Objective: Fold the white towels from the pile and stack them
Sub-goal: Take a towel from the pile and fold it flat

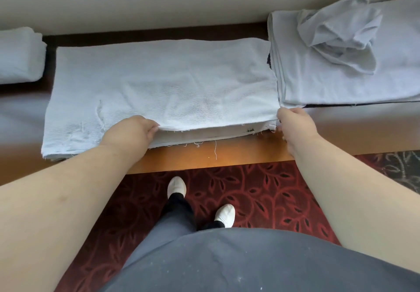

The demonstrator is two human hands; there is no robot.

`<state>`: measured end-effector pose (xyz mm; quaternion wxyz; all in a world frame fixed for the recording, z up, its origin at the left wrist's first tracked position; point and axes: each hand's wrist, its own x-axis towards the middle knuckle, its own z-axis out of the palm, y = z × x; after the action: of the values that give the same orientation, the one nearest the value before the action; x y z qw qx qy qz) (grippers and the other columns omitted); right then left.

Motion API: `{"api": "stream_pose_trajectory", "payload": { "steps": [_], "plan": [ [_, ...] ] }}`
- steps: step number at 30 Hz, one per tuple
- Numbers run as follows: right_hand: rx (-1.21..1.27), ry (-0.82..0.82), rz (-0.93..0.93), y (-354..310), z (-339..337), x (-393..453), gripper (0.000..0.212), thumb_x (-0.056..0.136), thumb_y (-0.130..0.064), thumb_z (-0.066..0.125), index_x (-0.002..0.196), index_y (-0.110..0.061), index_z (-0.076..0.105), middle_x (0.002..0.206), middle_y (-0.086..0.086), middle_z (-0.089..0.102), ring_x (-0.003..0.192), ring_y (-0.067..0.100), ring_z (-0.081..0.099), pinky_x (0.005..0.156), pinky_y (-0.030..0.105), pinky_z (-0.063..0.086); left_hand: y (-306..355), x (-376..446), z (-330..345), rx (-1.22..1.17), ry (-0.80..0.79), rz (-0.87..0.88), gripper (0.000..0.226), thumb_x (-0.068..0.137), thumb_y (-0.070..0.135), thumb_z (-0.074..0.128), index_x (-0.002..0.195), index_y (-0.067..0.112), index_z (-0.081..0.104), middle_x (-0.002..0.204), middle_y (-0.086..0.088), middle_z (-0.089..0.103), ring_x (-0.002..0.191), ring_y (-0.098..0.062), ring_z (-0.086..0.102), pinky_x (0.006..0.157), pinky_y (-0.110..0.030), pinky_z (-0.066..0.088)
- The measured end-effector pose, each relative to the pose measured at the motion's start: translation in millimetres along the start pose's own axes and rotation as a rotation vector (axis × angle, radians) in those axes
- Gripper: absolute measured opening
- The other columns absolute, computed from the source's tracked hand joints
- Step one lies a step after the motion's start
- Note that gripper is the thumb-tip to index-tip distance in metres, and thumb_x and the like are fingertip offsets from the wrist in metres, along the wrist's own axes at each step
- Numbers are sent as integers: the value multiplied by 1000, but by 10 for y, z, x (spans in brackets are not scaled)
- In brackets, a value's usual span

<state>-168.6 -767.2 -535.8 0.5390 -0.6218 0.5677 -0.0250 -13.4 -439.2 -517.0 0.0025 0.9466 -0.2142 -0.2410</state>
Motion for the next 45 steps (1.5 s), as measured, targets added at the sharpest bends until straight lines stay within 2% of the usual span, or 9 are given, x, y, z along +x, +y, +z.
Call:
{"api": "stream_pose_trajectory", "payload": {
  "steps": [5,10,15,20,24,29,34,40,45],
  "plan": [
    [181,25,53,-102,13,-116,22,73,-21,48,94,-23,55,73,1,50,52,14,40,45,27,30,21,-37,-147,19,103,16,19,101,19,38,96,13,56,95,-5,58,85,-29,58,75,-38,50],
    [440,1,-48,-379,57,-193,29,85,-13,43,101,-34,57,76,-1,54,51,9,56,48,23,45,-85,65,-308,-198,324,-44,22,104,33,31,106,19,48,89,-5,54,77,-29,51,68,-37,39],
    [756,-69,5,-784,102,-153,24,101,-10,41,103,-22,62,99,7,57,91,26,70,68,41,59,-275,328,-591,-133,288,119,26,94,47,55,105,23,50,90,1,51,80,-28,52,69,-34,37],
    [904,-26,13,-1179,205,-44,25,104,-10,36,106,-21,58,106,9,55,96,30,64,66,44,57,-649,534,-777,67,307,97,17,89,15,57,100,28,59,97,-4,48,79,-31,49,70,-41,47],
    [850,21,-25,-1454,288,46,27,102,-11,38,105,-26,61,103,5,59,83,22,69,64,34,58,-1026,760,-1101,213,258,-115,19,82,4,55,92,19,62,88,-11,48,78,-37,53,73,-46,53],
    [840,58,-53,-1850,506,275,20,102,-14,43,106,-22,60,60,-4,51,41,9,46,49,17,41,-1477,1118,-1594,44,239,-254,29,86,5,53,106,20,67,95,-15,65,80,-37,60,73,-43,53],
    [740,-35,-125,-2219,801,473,17,104,-24,46,117,-25,57,98,-2,63,87,12,69,64,25,51,-1513,1529,-1920,-150,248,-287,36,80,-4,65,112,11,66,95,-20,69,88,-40,65,87,-46,52],
    [311,-154,-213,-2358,1063,666,40,99,-22,55,137,-36,52,135,-6,55,122,14,50,92,35,44,-1583,1885,-1799,-296,270,-204,48,83,-6,58,127,14,60,122,-15,64,108,-37,60,98,-42,46],
    [14,-94,-220,-1892,1219,505,42,93,-36,61,135,-38,54,131,-5,56,111,13,52,88,32,46,-1465,1683,-1339,-228,318,-144,44,86,14,57,130,21,53,130,-20,51,114,-43,51,97,-48,46]
  ]
}}
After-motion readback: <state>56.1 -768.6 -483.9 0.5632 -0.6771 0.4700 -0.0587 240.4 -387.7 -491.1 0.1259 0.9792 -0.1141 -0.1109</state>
